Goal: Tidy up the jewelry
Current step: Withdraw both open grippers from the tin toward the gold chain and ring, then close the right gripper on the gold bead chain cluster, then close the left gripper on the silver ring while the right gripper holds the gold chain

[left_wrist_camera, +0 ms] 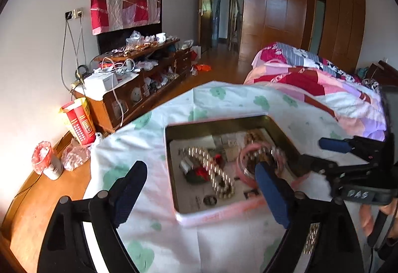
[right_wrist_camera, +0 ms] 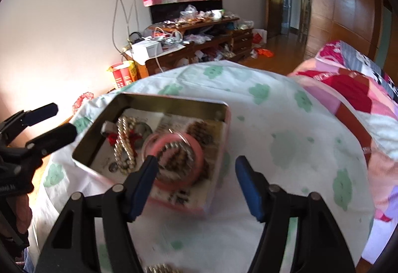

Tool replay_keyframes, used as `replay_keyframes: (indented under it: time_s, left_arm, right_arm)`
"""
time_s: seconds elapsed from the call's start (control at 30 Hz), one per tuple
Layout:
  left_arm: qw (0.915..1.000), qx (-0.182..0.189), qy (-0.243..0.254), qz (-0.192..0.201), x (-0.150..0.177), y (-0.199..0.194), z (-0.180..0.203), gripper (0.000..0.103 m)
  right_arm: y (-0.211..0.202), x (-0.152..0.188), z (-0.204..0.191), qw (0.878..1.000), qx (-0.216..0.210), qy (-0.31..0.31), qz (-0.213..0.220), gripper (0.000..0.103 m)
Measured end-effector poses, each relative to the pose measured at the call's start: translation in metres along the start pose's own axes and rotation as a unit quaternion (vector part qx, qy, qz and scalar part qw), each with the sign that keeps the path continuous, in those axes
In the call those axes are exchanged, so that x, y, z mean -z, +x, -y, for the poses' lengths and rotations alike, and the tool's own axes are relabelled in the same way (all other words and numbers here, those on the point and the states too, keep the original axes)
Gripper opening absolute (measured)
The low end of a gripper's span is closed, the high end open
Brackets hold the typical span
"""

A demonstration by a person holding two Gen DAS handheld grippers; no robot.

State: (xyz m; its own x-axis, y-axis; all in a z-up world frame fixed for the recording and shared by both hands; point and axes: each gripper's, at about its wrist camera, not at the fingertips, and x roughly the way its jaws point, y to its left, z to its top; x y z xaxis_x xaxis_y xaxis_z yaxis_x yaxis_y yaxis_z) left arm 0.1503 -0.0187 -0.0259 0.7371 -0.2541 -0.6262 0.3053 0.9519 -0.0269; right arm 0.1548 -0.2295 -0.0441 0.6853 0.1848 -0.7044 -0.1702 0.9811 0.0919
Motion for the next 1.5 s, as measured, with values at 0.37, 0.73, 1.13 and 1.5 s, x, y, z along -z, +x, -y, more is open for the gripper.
replay_keyframes:
  time_s: [0.37, 0.73, 1.13, 1.5]
  left_arm:
    - [0.9984, -0.027, -0.014, -0.048, 0.067, -0.015, 0.026, 0.089]
    - [0.9973, -0.025, -0.004, -0.070, 0.079, -0.011, 0.042, 0.089]
    - [0.9959, 0.036, 0.031, -0.077, 0.081, -0.011, 0.082, 0.089]
    - [0.9897, 0.043, 0.068, -0.118, 0.089, 0.012, 0.101, 0.072]
  right_arm:
    - [-0.040, 0.078, 0.001, 0.999, 0.006, 0.007, -0.031, 0.068]
    - [-0.030, 0.108, -0.021, 0.998, -0.025, -0.002, -0.064, 0.068]
    - [-0.034, 0.111, 0.008, 0.998, 0.020, 0.022, -0.054, 0.017]
    - [-0.033, 0.114, 0.005, 0.999, 0.020, 0.019, -0.046, 0.017]
